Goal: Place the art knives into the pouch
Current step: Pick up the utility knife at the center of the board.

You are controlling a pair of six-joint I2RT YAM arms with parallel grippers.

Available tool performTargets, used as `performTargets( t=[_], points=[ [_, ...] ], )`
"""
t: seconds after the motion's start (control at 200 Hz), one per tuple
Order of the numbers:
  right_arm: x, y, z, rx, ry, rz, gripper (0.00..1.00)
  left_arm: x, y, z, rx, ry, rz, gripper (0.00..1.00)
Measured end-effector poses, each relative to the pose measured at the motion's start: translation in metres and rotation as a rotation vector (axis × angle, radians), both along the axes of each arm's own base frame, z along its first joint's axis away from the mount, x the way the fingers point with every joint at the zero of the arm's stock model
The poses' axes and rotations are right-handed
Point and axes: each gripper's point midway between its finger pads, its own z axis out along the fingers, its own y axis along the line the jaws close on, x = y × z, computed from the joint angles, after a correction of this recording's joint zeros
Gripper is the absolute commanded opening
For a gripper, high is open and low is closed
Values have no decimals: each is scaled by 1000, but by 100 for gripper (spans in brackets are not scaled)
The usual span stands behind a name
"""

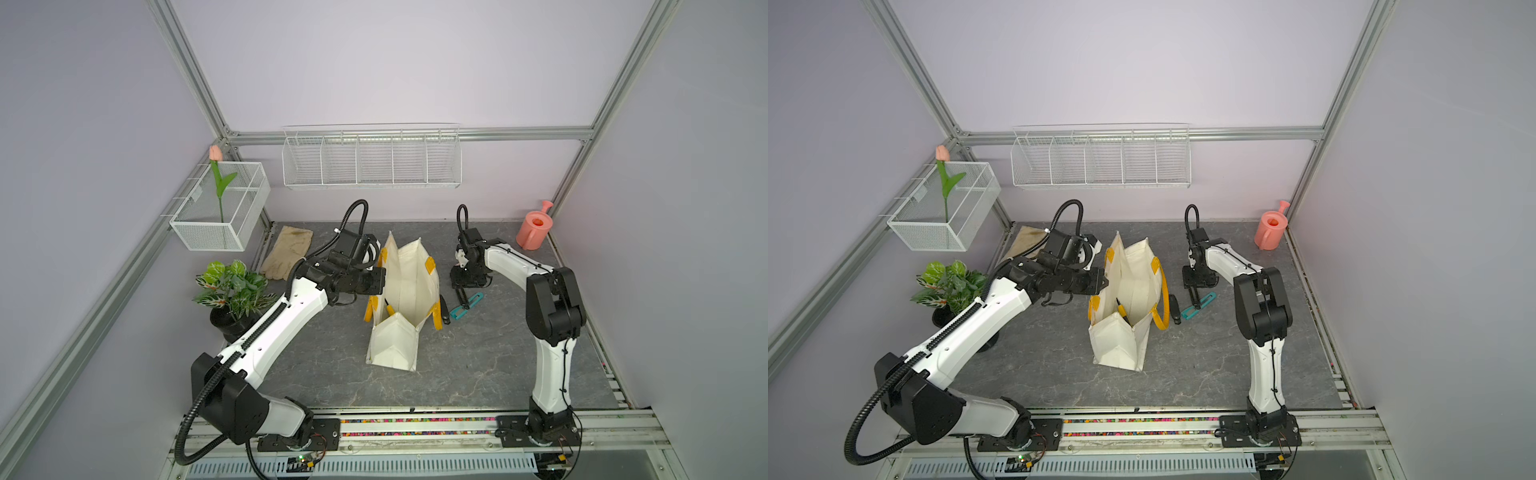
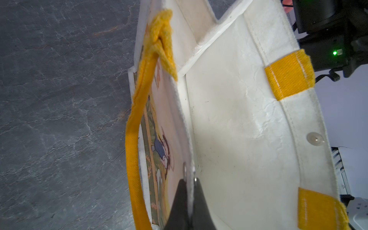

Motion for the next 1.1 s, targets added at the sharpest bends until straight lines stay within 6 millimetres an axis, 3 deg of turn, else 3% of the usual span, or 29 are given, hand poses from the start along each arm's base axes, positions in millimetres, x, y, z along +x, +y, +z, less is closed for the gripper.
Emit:
performTargets(
  t=[0.46,0.595,0.72,0.97,1.1],
  points=[
    [-15,-10,-18,-82,106,52,53,0,-1,0,-5,-1,-3,0],
    [-18,-9,-19,-78,119,67,40,0,-1,0,-5,-1,-3,0],
    [-18,-8,-18,-75,123,86,18,0,-1,0,-5,-2,-2,0],
    [-19,-7,-15,-69,123,89,17,0,-1,0,-5,-2,-3,0],
    [-23,-8,13,-62,90,90,17,0,-1,0,-4,-2,-2,0]
  ],
)
